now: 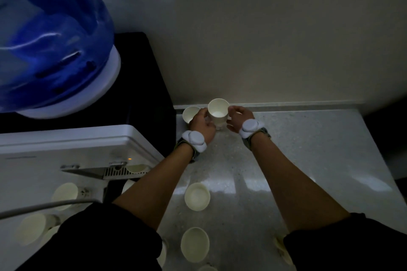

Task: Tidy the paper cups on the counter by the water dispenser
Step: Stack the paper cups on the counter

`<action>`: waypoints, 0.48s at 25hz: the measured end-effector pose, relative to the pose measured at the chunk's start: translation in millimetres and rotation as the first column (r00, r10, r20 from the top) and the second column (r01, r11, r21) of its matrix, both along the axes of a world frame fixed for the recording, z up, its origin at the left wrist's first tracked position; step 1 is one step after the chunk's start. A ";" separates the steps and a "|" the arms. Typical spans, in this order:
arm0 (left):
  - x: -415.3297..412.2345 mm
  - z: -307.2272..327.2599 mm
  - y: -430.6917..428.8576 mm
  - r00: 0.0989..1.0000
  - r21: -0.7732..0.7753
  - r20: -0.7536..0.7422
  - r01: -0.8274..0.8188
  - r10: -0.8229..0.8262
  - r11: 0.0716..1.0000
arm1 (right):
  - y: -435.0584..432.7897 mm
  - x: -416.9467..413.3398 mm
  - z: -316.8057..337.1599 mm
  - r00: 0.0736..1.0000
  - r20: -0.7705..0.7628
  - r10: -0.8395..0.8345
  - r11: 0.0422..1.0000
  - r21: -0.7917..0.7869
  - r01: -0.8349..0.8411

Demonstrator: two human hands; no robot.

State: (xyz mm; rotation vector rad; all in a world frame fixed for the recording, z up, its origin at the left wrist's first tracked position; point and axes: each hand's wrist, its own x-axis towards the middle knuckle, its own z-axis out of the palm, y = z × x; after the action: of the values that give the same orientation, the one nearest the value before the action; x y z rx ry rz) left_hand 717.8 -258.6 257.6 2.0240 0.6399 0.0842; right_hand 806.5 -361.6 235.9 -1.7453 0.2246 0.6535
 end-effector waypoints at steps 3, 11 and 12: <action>-12.5 5.7 -0.5 1.000 0.030 -0.012 0.014 -0.013 0.999 | -7.8 -6.0 8.0 0.999 -0.015 0.030 0.999 -0.024 -0.030; -104.9 23.5 -7.2 0.996 -0.035 -0.071 0.046 -0.049 0.998 | -21.8 -71.8 45.1 0.997 -0.066 0.038 0.999 0.009 -0.038; -117.6 25.0 -8.1 0.996 -0.033 -0.070 0.044 -0.046 0.998 | -21.3 -83.2 50.3 0.996 -0.084 0.002 0.999 0.039 0.001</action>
State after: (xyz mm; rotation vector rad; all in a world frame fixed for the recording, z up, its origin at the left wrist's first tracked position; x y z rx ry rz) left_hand 600.1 -266.6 282.6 2.0168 0.6356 -0.0245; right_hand 723.3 -382.9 286.2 -1.6826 0.2681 0.7276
